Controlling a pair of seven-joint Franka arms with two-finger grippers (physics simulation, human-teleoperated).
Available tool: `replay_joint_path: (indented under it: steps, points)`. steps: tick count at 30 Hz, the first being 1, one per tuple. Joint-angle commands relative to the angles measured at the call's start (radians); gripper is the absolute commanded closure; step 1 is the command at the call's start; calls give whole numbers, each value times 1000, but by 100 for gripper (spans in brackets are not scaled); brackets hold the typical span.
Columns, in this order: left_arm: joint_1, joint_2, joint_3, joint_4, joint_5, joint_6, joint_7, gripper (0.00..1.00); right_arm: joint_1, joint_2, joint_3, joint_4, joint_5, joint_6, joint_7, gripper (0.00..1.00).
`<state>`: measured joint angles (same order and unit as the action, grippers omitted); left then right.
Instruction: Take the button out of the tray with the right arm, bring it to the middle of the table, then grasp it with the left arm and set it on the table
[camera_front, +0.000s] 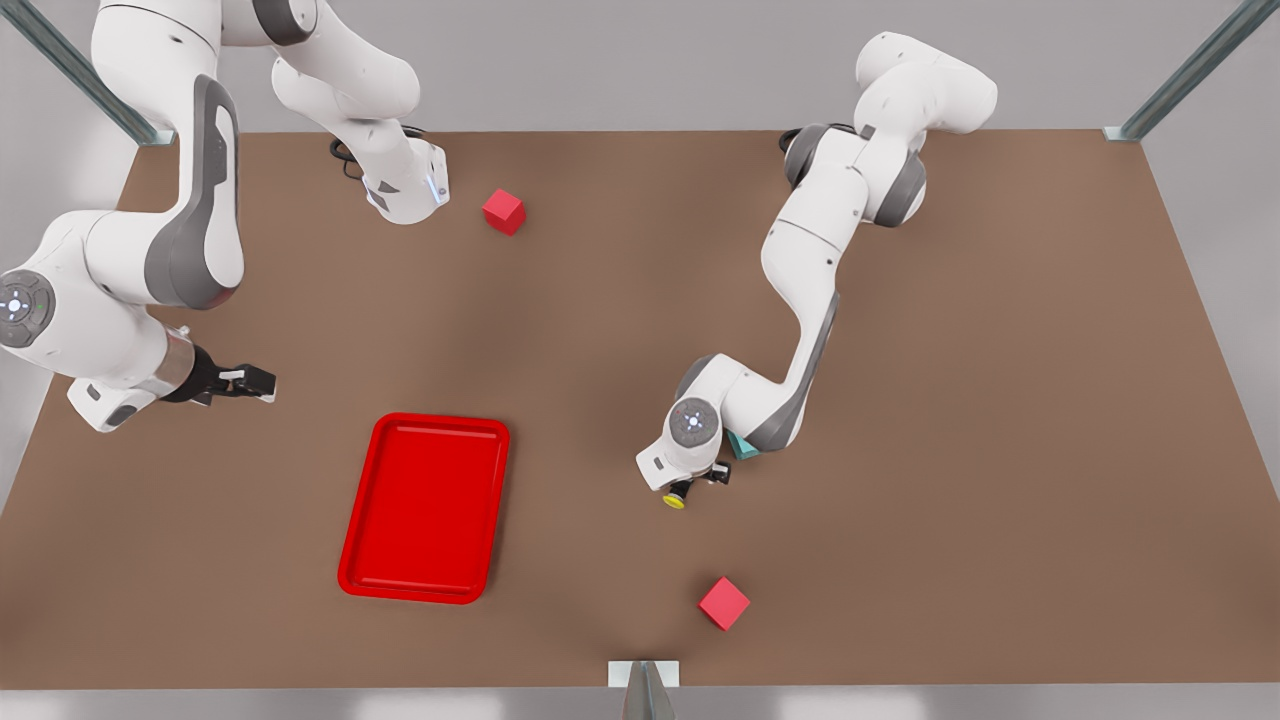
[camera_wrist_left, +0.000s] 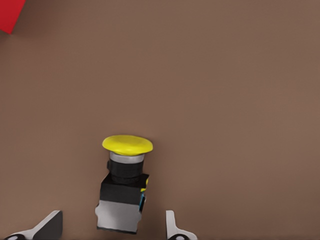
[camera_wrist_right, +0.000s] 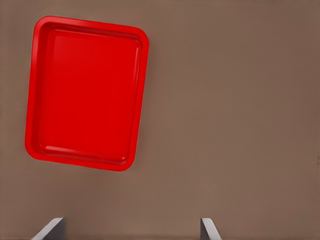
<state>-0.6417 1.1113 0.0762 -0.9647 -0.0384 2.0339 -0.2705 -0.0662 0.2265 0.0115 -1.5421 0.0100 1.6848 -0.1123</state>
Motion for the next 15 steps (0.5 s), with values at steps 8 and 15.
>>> replay_joint_path:
  steps: [8,15]
  points:
    - [-6,12,-13,9,-2,38,85,0,-3,11,-2,4,2,7,-86,0]
    - [-6,25,-9,3,5,68,134,0,-3,10,-4,5,1,13,-86,0]
